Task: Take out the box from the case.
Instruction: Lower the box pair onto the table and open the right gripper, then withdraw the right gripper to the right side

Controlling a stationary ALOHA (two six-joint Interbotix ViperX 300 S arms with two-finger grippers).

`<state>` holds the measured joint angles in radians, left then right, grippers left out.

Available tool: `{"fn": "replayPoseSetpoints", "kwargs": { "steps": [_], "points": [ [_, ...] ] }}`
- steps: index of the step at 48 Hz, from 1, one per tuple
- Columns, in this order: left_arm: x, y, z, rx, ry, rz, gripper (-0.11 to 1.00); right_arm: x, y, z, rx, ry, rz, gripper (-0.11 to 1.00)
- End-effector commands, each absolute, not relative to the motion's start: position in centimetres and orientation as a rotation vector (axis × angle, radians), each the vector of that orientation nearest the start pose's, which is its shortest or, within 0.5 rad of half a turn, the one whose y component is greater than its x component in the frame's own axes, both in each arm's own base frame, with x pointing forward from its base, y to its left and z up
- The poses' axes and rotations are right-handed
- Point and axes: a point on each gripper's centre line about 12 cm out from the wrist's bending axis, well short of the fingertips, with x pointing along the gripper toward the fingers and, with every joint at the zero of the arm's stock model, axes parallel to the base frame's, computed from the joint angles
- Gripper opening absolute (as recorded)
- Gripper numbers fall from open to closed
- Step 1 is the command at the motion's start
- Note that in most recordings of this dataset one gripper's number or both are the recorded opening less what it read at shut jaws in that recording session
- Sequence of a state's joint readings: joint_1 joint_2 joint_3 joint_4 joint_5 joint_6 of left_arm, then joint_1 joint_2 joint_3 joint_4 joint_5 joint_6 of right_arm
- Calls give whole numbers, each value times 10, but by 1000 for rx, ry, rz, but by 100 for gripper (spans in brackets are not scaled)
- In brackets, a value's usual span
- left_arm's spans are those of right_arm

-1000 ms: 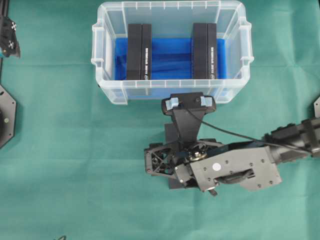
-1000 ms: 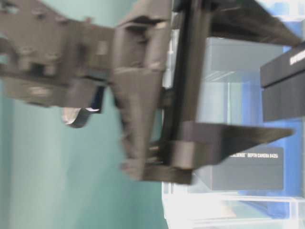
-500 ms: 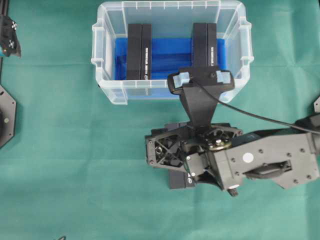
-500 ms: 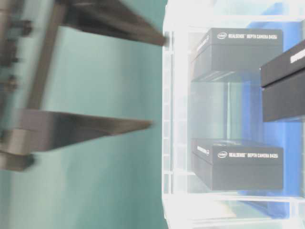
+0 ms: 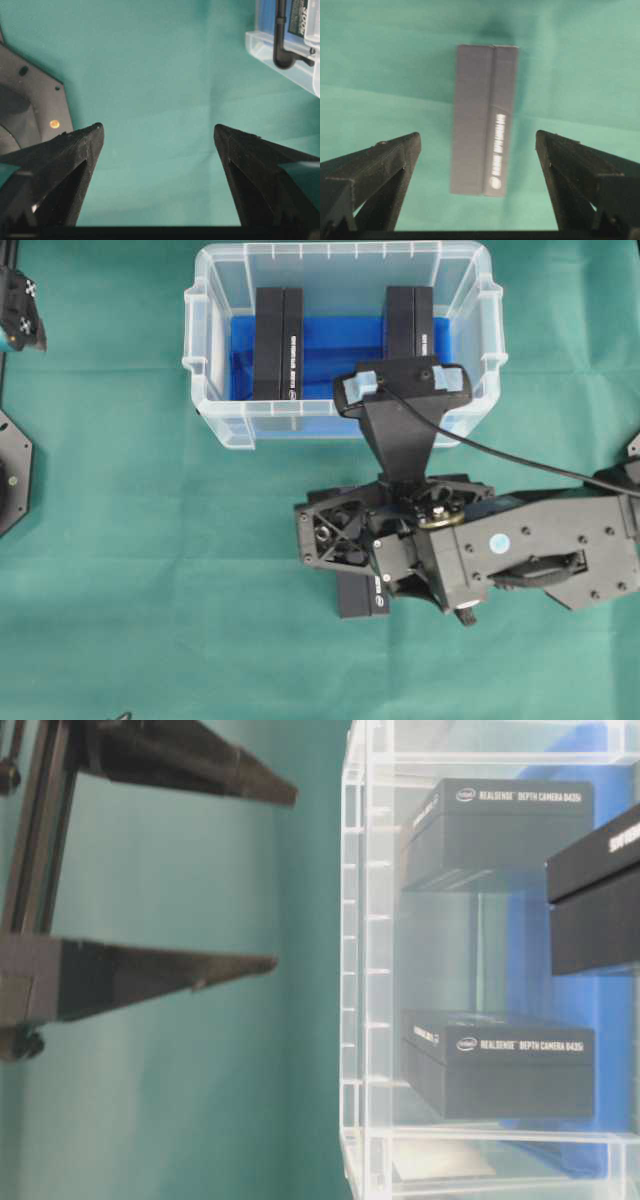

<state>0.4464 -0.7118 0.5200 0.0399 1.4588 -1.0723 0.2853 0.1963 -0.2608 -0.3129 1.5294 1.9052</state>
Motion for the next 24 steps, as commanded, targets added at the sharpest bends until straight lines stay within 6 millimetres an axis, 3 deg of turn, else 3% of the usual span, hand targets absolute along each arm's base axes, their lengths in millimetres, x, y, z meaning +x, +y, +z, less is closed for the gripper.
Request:
{"fn": "replayPoseSetpoints", "kwargs": {
  "steps": [1, 13, 24],
  "points": [
    [161, 82, 341, -1153, 908, 1059, 96, 409, 88, 336, 1150, 853, -1206, 93],
    [161, 82, 341, -1152, 911, 1059, 96, 382, 95, 335, 1138, 916, -1223, 93],
    [161, 82, 341, -1150, 911, 1058, 96, 344, 96, 336, 1155, 939, -1237, 93]
  ]
}}
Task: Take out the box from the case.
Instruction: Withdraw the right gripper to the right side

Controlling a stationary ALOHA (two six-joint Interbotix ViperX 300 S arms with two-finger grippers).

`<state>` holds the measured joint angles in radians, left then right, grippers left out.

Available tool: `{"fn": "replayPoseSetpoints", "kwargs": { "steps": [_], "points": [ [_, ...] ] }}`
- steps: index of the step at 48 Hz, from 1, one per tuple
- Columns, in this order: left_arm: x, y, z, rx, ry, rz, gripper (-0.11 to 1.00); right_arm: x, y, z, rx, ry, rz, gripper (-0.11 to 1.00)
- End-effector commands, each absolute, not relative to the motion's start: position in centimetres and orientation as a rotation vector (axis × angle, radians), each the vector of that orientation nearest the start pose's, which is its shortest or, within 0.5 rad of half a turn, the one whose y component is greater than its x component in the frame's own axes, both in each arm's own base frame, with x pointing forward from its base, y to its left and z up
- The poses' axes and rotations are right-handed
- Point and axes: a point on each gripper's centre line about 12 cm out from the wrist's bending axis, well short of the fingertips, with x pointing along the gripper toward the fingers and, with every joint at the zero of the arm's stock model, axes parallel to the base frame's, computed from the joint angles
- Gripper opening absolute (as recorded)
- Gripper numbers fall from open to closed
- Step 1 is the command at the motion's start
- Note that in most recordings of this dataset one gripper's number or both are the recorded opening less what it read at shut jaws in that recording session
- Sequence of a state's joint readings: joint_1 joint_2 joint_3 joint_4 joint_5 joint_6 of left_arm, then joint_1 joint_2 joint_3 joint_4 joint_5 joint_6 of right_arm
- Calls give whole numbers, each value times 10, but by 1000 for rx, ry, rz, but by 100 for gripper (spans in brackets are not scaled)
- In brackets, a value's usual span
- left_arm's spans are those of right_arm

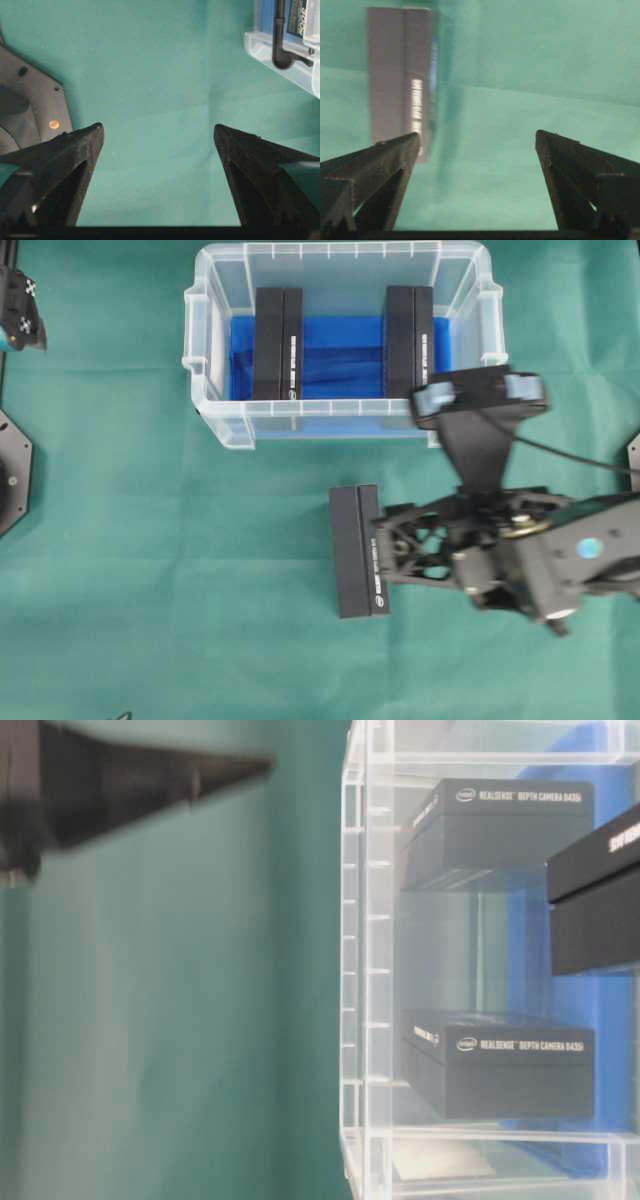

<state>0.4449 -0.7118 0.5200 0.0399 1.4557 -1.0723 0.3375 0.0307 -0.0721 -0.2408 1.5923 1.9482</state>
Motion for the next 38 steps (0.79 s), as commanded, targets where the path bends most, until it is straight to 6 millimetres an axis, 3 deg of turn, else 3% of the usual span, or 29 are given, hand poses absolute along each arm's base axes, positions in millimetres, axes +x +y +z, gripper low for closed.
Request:
{"fn": "replayPoseSetpoints", "kwargs": {
  "steps": [1, 18, 38],
  "points": [
    [161, 82, 341, -1150, 910, 1057, 96, 340, 96, 336, 1156, 939, -1239, 93],
    [163, 78, 341, -1145, 921, 1041, 96, 285, 95, 336, 1186, 937, -1257, 93],
    [163, 78, 341, -1144, 920, 1039, 96, 264, 79, 333, 1182, 930, -1268, 93]
  ]
}}
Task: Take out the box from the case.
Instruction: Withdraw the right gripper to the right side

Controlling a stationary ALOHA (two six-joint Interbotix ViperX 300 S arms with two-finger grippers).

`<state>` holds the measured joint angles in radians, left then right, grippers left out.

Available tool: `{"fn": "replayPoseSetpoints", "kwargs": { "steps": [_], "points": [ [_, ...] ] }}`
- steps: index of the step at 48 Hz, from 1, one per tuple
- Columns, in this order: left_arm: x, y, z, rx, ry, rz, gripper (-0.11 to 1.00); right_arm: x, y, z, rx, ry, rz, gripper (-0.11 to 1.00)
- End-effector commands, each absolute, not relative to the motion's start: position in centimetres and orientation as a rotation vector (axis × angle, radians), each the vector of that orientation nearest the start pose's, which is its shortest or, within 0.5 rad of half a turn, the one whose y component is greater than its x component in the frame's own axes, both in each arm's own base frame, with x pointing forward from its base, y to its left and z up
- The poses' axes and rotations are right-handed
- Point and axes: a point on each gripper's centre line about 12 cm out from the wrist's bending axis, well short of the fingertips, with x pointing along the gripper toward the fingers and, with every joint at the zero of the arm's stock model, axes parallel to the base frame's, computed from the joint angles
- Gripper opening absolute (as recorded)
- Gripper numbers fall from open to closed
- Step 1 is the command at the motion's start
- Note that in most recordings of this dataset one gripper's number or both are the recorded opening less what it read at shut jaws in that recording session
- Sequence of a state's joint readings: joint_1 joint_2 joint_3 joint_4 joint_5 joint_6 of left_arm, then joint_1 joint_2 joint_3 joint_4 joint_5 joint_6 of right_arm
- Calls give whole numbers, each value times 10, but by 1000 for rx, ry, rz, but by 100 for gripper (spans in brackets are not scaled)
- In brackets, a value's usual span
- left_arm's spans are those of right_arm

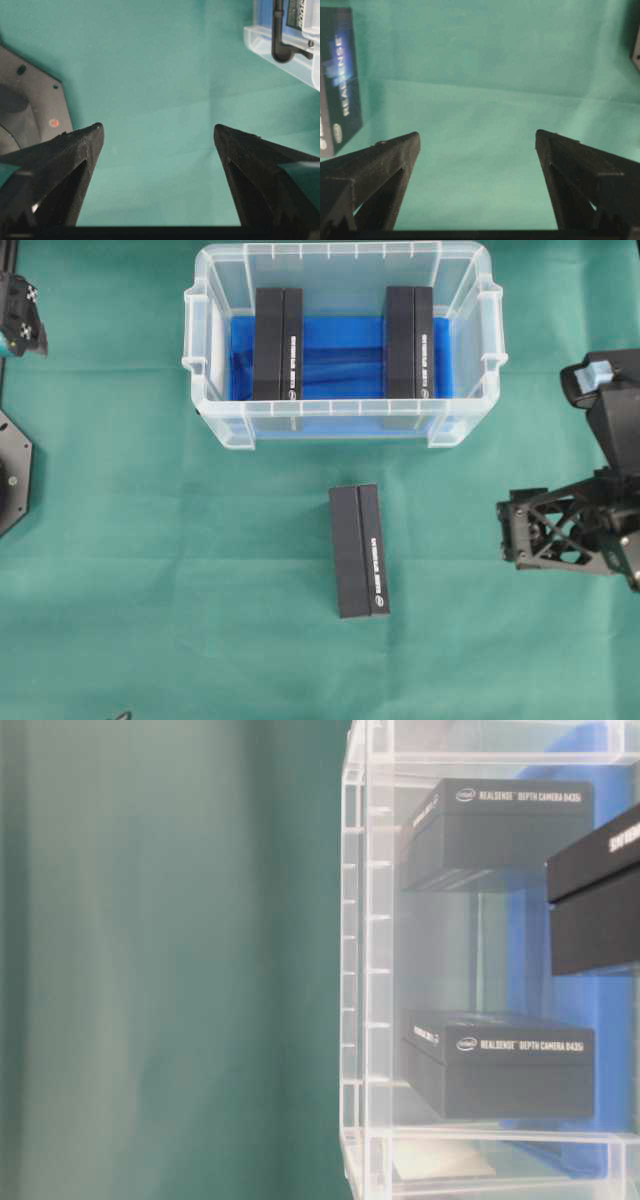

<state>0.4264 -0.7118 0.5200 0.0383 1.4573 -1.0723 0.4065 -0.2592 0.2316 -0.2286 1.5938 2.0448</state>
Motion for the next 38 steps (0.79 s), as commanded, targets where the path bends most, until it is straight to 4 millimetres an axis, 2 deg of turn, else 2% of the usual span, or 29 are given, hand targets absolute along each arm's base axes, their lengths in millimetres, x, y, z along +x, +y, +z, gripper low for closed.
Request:
{"fn": "replayPoseSetpoints", "kwargs": {
  "steps": [1, 15, 38],
  "points": [
    [163, 78, 341, -1144, 920, 1039, 96, 263, 77, 333, 1183, 927, -1269, 93],
    [164, 79, 342, -1147, 907, 1035, 96, 245, 27, 331, 1170, 914, -1250, 93],
    [166, 80, 342, -1175, 879, 1048, 96, 232, -65, 321, 1107, 877, -1245, 93]
  ]
}}
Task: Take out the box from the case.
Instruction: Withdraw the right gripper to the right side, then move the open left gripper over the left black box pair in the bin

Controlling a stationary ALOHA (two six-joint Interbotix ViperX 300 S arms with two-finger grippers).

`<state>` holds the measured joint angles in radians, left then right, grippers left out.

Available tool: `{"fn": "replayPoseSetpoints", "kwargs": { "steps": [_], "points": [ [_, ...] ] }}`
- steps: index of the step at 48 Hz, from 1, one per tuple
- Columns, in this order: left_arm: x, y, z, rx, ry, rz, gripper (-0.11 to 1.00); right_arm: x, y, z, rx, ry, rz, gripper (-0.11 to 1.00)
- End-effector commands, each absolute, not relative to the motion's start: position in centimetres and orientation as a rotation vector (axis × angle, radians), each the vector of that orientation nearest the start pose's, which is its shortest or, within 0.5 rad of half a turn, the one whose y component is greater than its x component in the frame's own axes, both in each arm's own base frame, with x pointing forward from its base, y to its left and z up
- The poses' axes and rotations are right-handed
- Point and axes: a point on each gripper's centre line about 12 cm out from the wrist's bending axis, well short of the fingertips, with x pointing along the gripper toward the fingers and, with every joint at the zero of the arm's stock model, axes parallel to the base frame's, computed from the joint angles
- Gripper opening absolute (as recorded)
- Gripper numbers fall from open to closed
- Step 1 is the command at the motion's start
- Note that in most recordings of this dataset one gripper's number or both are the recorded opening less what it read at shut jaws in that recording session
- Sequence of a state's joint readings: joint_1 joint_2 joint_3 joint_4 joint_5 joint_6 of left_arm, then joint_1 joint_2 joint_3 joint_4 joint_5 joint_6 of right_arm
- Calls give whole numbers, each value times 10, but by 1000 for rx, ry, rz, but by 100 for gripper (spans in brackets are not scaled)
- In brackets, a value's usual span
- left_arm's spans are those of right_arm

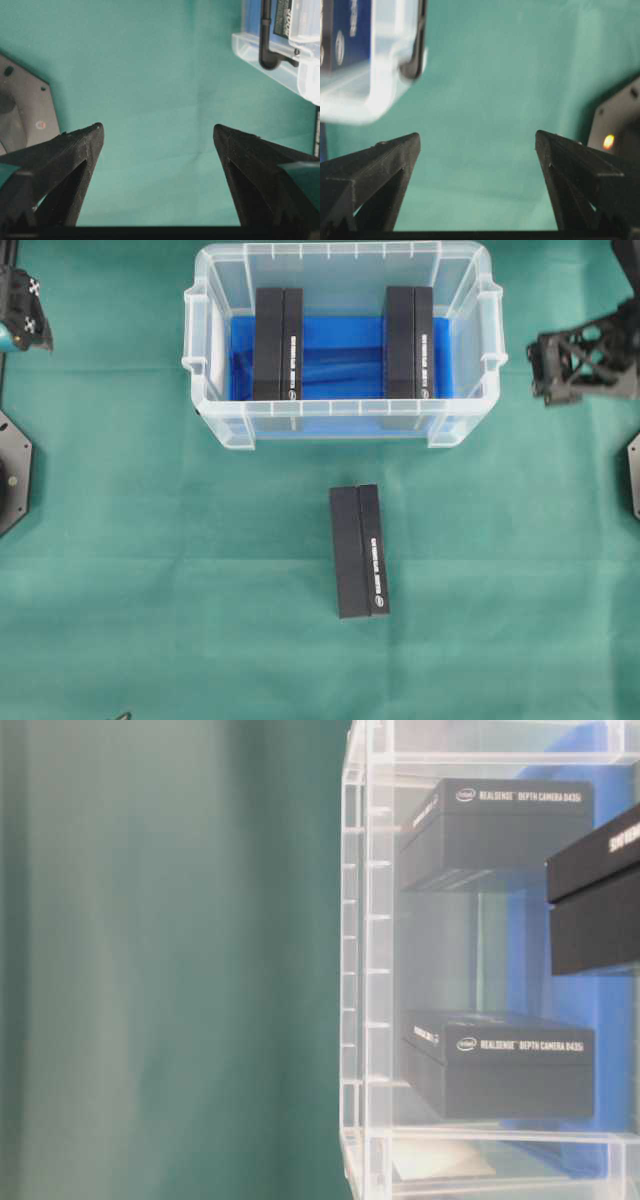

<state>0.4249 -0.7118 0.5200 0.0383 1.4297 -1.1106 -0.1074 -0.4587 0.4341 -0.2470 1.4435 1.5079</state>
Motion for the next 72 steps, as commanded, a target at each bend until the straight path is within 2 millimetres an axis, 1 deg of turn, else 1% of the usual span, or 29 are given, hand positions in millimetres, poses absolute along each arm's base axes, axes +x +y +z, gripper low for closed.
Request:
{"fn": "replayPoseSetpoints", "kwargs": {
  "steps": [1, 9, 13, 17, 47, 60, 65, 72],
  "points": [
    [166, 80, 342, -1175, 877, 1048, 96, 232, -69, 321, 1104, 875, -1245, 93],
    [166, 80, 342, -1174, 877, 1051, 96, 226, -96, 322, 1089, 863, -1251, 93],
    [166, 80, 342, -1174, 875, 1051, 96, 223, -105, 323, 1082, 860, -1253, 93],
    [166, 80, 342, -1174, 874, 1050, 96, 222, -109, 322, 1082, 865, -1253, 93],
    [167, 81, 342, -1173, 872, 1050, 96, 222, -110, 320, 1084, 877, -1253, 93],
    [179, 86, 343, -1173, 841, 1033, 96, 221, -110, 320, 1082, 879, -1253, 93],
    [186, 88, 343, -1173, 855, 1034, 96, 222, -110, 320, 1081, 879, -1252, 93],
    [202, 91, 343, -1163, 868, 1022, 96, 222, -110, 320, 1080, 874, -1249, 93]
  ]
}}
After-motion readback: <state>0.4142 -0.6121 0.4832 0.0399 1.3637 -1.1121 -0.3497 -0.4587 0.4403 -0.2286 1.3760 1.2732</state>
